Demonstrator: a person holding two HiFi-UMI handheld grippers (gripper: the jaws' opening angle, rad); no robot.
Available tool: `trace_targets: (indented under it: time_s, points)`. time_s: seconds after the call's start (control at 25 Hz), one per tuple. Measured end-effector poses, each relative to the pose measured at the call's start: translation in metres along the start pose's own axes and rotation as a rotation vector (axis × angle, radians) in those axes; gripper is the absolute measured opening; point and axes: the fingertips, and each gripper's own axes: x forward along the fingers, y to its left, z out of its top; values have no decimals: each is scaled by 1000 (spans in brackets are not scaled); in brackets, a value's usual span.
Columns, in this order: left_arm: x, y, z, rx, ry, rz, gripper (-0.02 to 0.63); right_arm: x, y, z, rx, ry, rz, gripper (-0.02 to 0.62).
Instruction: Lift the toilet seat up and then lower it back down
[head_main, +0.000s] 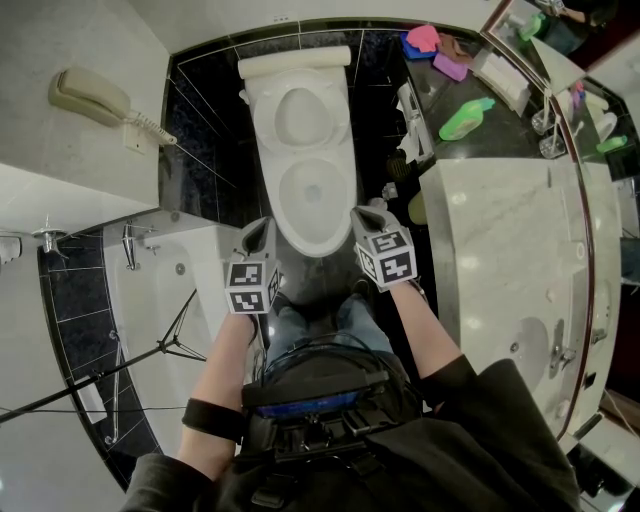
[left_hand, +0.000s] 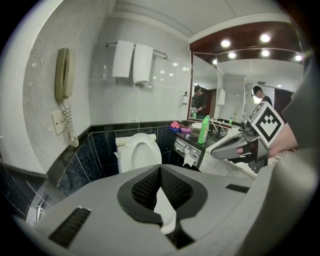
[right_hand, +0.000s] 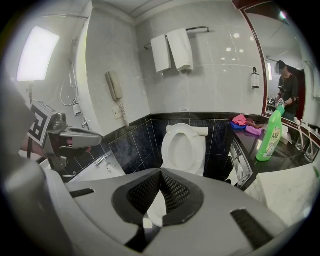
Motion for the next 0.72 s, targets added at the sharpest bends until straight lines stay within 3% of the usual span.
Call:
trace_targets:
  time_s: [0.72]
  points:
    - [3, 2, -1, -9, 5, -1, 8, 2, 1, 4, 12, 5, 4, 9]
